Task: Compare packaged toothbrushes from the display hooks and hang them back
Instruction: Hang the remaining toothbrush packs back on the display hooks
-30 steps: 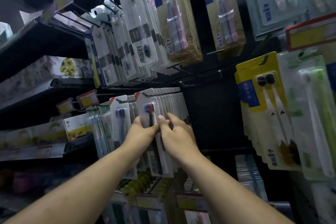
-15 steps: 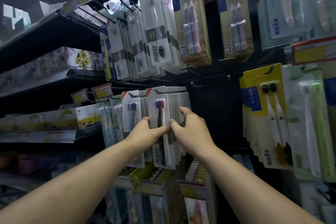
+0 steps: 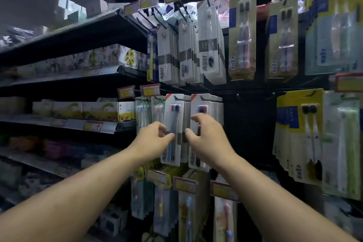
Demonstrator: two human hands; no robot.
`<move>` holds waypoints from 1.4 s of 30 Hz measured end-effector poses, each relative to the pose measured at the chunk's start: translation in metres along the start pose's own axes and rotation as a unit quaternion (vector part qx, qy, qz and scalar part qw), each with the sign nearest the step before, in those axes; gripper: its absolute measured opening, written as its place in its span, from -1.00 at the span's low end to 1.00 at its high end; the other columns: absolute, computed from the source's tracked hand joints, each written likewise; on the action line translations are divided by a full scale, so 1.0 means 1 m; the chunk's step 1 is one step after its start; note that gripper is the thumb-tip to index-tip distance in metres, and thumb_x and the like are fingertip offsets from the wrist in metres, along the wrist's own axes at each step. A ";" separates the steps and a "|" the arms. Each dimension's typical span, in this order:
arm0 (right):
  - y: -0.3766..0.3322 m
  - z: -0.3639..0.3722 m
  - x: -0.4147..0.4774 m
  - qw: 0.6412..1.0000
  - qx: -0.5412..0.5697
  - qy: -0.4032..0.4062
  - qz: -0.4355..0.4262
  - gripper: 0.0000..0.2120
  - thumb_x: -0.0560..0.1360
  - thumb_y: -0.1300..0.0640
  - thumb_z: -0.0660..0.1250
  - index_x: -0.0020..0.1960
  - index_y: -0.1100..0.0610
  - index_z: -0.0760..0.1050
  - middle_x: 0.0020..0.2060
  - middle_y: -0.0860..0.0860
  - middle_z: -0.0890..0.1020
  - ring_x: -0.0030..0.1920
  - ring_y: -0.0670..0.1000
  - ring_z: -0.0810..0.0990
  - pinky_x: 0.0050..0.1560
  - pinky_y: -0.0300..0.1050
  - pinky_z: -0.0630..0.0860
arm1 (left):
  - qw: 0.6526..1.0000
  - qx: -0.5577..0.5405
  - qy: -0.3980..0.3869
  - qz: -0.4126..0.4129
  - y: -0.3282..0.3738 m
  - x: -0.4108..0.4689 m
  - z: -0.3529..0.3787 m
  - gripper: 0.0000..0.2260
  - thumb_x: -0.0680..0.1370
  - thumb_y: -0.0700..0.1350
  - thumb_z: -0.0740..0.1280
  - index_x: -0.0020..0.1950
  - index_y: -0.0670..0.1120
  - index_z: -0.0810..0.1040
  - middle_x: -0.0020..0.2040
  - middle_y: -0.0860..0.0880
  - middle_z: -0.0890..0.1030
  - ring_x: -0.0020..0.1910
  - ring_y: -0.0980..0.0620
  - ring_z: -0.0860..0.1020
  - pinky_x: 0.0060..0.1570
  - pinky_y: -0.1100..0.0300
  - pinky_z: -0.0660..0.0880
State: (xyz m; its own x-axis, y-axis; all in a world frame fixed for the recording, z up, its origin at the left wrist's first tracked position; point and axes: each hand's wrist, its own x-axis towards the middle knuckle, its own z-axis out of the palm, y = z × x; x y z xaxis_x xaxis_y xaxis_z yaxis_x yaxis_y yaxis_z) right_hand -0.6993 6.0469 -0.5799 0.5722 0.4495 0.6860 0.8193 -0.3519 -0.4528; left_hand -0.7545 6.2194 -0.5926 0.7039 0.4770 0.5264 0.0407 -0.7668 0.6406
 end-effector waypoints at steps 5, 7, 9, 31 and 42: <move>-0.016 0.030 0.019 0.996 0.063 -0.026 0.060 -0.48 0.66 0.03 0.28 0.57 0.09 0.26 0.48 0.05 0.41 0.37 0.03 0.47 0.29 -0.08 0.45 | 0.997 -0.075 0.022 -0.028 -0.018 0.019 -0.002 -0.59 0.65 0.08 0.34 0.42 -0.08 0.43 0.08 0.08 0.58 -0.02 0.13 0.57 -0.25 0.28 0.44; -0.019 0.040 0.031 0.991 0.084 -0.031 0.100 -0.51 0.67 0.04 0.25 0.55 0.10 0.25 0.45 0.09 0.42 0.38 0.09 0.49 0.32 0.00 0.48 | 0.994 -0.101 0.014 -0.036 -0.018 0.030 0.004 -0.52 0.67 0.09 0.31 0.52 -0.10 0.37 0.28 -0.03 0.57 0.08 0.07 0.54 -0.21 0.30 0.41; -0.018 0.050 0.045 0.986 0.094 -0.027 0.138 -0.61 0.66 0.04 0.23 0.45 0.09 0.31 0.33 0.12 0.51 0.24 0.14 0.59 0.24 0.14 0.58 | 0.991 -0.125 0.003 -0.044 -0.018 0.044 0.014 -0.48 0.68 0.08 0.28 0.57 -0.11 0.29 0.39 -0.09 0.53 0.14 0.02 0.53 -0.16 0.27 0.46; 0.008 0.093 0.081 0.946 0.212 -0.011 0.246 -0.41 0.74 -0.06 0.04 0.69 0.11 -0.04 0.64 0.12 0.17 0.62 0.16 0.17 0.58 0.09 0.18 | 0.954 -0.281 -0.057 -0.082 -0.041 0.090 0.058 -0.07 0.44 0.53 0.18 0.65 -0.02 0.25 0.62 -0.07 0.29 0.56 -0.13 0.33 0.55 -0.17 0.25; 0.010 0.098 0.043 0.965 0.201 0.011 0.167 -0.45 0.73 -0.11 0.01 0.67 0.04 0.10 0.63 -0.03 0.21 0.62 -0.03 0.16 0.61 -0.02 0.10 | 0.990 -0.134 -0.035 -0.025 -0.062 0.058 0.047 -0.37 0.56 0.16 0.43 0.55 -0.06 0.35 0.29 0.10 0.56 0.21 0.09 0.56 0.13 0.18 0.54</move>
State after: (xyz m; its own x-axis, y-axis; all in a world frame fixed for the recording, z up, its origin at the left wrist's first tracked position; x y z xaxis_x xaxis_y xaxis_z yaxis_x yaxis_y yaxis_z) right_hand -0.6628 6.1435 -0.6106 0.8100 0.3461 0.4734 0.5399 -0.1250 -0.8324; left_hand -0.6830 6.2748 -0.6277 0.7539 0.4724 0.4566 -0.1068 -0.5976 0.7946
